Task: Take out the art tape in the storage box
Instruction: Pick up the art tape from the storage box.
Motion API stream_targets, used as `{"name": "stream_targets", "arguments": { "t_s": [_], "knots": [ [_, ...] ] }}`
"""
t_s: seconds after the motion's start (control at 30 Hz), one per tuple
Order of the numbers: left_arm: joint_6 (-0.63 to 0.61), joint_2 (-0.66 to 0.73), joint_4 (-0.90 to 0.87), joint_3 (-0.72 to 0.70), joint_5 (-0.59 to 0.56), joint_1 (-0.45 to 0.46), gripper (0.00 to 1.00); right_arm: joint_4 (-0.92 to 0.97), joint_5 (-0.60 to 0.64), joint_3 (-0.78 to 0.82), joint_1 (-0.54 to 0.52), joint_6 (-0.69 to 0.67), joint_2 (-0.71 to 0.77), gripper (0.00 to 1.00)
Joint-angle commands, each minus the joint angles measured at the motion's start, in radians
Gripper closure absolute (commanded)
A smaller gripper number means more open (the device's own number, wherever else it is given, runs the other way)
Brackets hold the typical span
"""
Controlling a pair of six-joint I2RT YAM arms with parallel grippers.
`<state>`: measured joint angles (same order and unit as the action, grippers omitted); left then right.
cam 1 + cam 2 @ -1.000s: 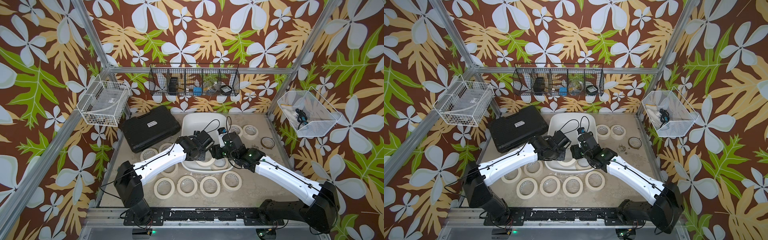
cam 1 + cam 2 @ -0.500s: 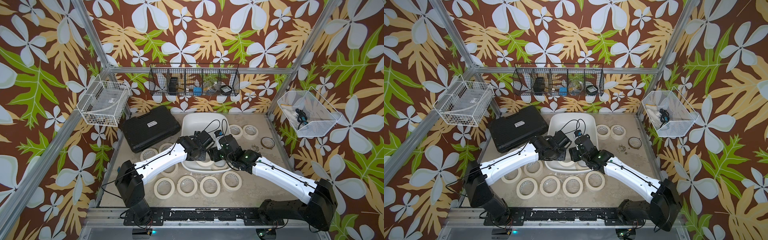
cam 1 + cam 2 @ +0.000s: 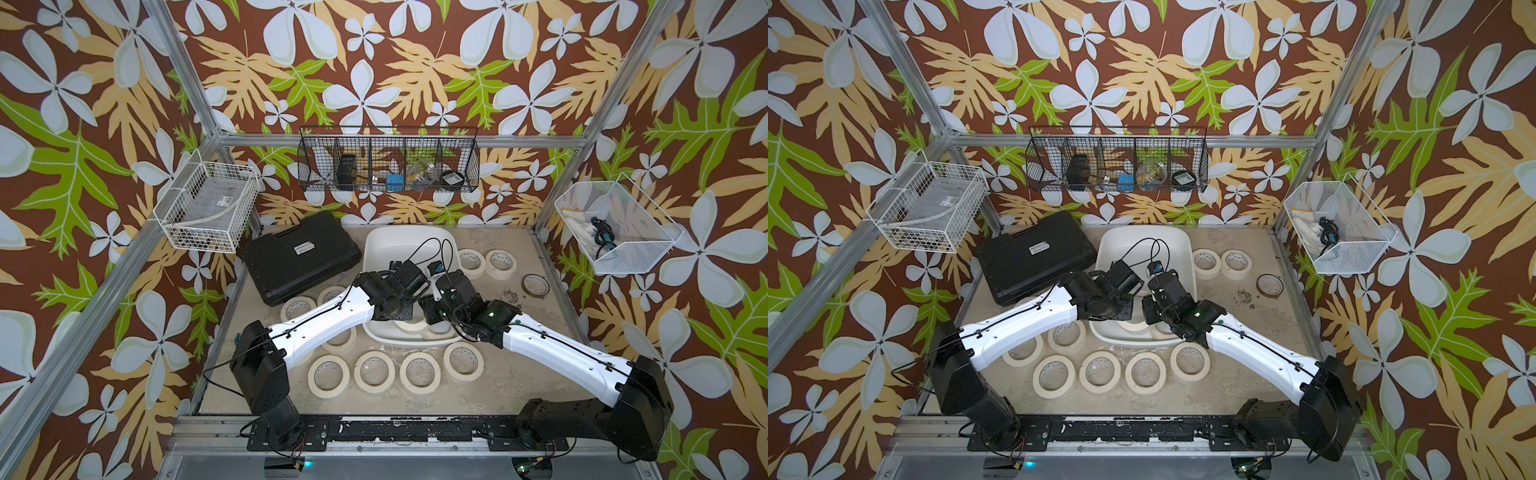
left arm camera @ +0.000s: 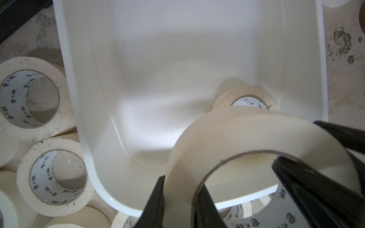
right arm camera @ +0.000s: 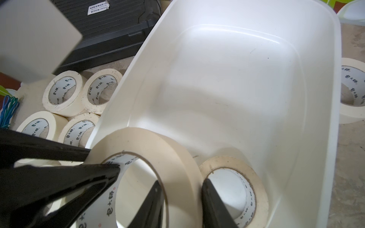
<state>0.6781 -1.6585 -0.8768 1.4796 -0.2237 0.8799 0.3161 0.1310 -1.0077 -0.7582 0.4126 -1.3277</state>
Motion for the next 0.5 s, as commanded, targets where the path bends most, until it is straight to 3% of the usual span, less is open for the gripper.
{"name": "stream_targets", "arguments": {
  "t_s": [0.0, 0.1, 0.17, 0.3, 0.47],
  "knots": [
    [-0.010, 0.019, 0.021, -0.003, 0.006, 0.000, 0.87, -0.006, 0.016, -0.004, 0.001, 0.000, 0.001, 0.73],
    [-0.018, 0.058, 0.056, -0.022, 0.006, 0.000, 0.78, -0.005, 0.019, -0.006, 0.002, -0.001, 0.003, 0.81],
    [-0.016, 0.089, 0.085, -0.043, 0.006, 0.000, 0.63, 0.001, 0.025, -0.010, 0.002, -0.001, 0.005, 0.83],
    [-0.028, 0.172, 0.171, -0.102, 0.027, 0.000, 0.45, 0.008, 0.031, -0.019, 0.003, -0.007, 0.011, 0.87],
    [-0.032, 0.276, 0.255, -0.165, 0.048, -0.001, 0.33, 0.021, 0.037, -0.032, 0.014, -0.041, 0.012, 0.88]
  ]
}}
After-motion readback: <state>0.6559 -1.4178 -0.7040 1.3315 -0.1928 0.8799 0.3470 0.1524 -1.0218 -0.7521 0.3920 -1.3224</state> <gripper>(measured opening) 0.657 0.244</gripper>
